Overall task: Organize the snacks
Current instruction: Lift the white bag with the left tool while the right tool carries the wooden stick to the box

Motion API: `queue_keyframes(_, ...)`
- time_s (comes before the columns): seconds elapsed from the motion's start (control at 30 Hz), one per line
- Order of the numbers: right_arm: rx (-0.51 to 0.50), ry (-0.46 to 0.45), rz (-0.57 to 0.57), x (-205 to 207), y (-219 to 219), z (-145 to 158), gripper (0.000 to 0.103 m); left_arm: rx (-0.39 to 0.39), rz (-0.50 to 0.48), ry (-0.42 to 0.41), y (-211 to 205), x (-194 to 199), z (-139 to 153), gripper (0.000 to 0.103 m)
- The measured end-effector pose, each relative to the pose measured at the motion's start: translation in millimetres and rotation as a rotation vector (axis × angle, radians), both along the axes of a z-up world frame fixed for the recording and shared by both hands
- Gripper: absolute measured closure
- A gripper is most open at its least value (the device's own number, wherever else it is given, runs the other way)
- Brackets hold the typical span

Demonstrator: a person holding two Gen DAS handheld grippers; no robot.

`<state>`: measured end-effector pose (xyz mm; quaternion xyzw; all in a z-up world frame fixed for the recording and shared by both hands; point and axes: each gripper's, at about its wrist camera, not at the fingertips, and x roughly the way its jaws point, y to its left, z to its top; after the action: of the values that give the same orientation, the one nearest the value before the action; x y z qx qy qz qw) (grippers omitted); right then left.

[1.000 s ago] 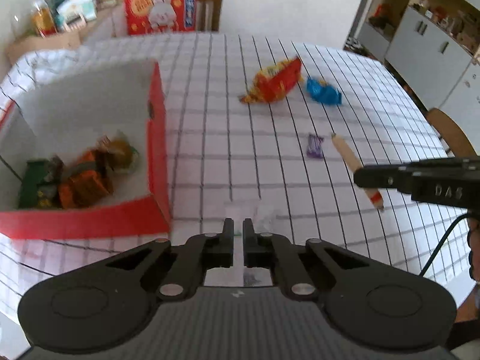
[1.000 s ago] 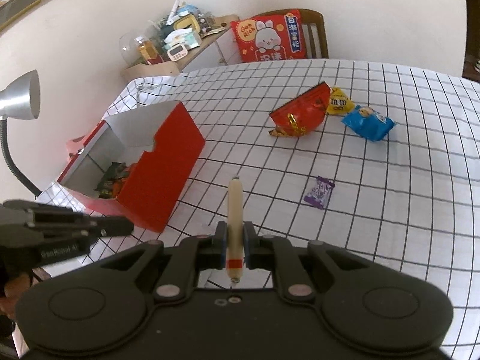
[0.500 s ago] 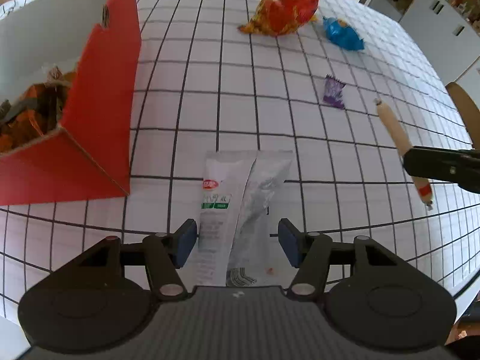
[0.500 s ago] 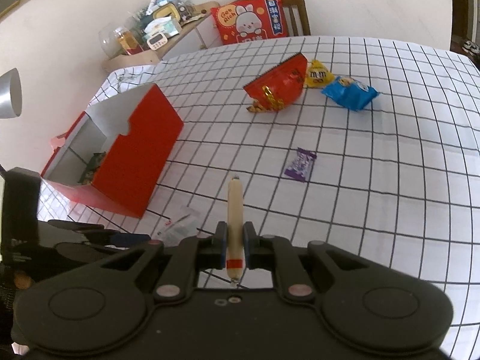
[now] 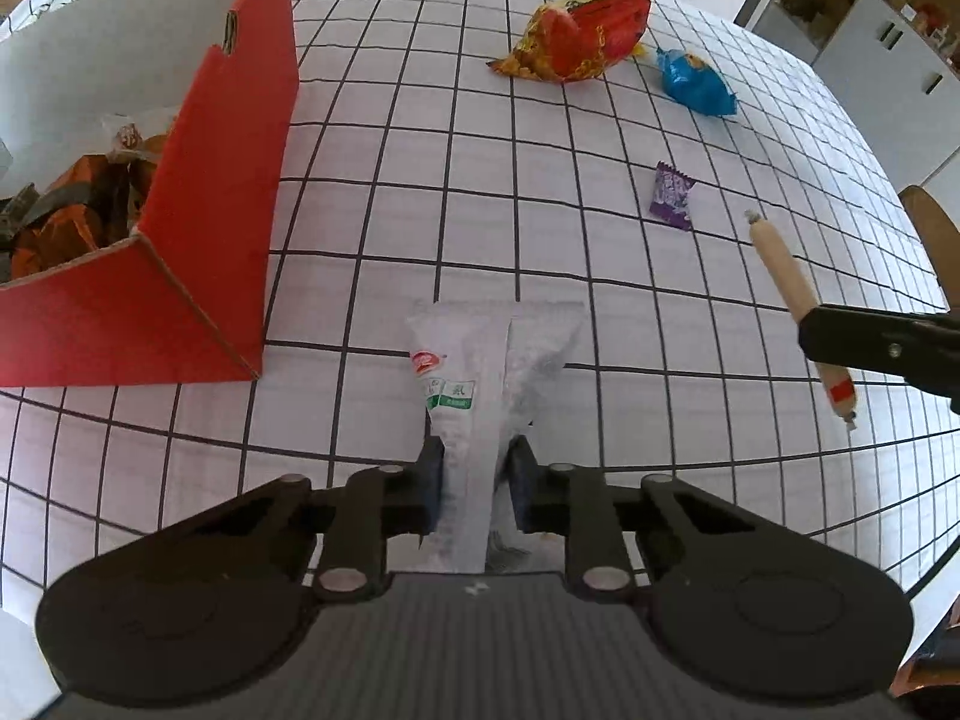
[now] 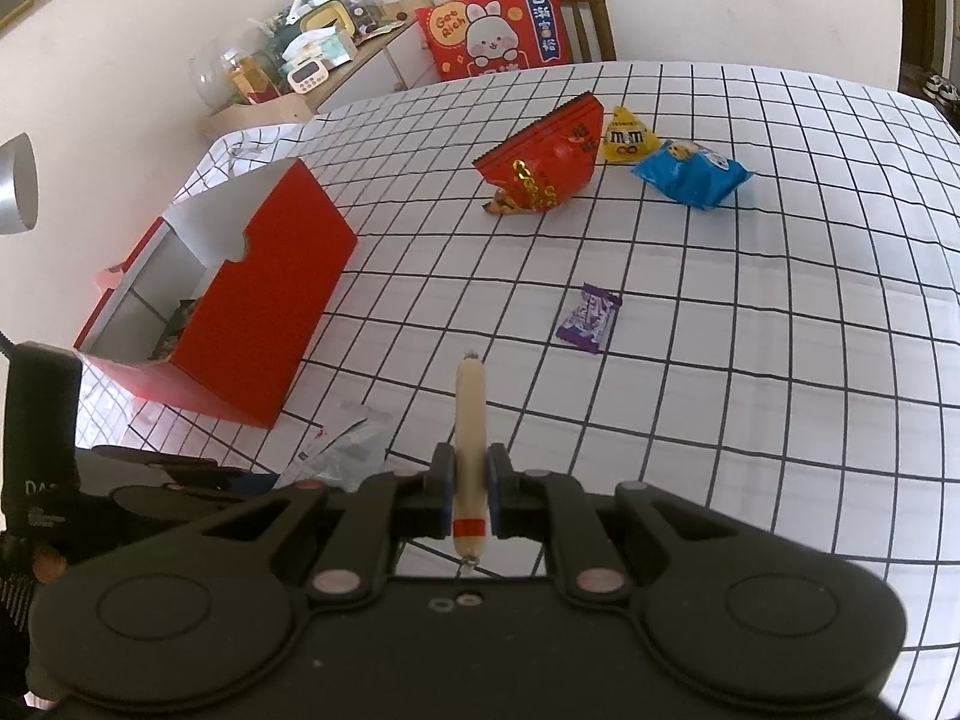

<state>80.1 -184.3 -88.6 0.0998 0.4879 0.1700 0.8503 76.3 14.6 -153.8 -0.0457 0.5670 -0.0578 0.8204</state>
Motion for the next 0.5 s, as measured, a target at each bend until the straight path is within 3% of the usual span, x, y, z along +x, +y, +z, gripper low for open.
queue_keyframes(0.3, 0.029, -0.042, 0.019, 2.2, 12.4, 21.6, 0.093, -0.004, 0.020, -0.102, 5.5, -17.9, 56.9, 0.082)
queue_keyframes(0.5, 0.062, -0.082, 0.046, 11.4, 31.5, 43.3, 0.093, -0.012, 0.070, -0.181, 30.1, -25.0, 100.4, 0.082)
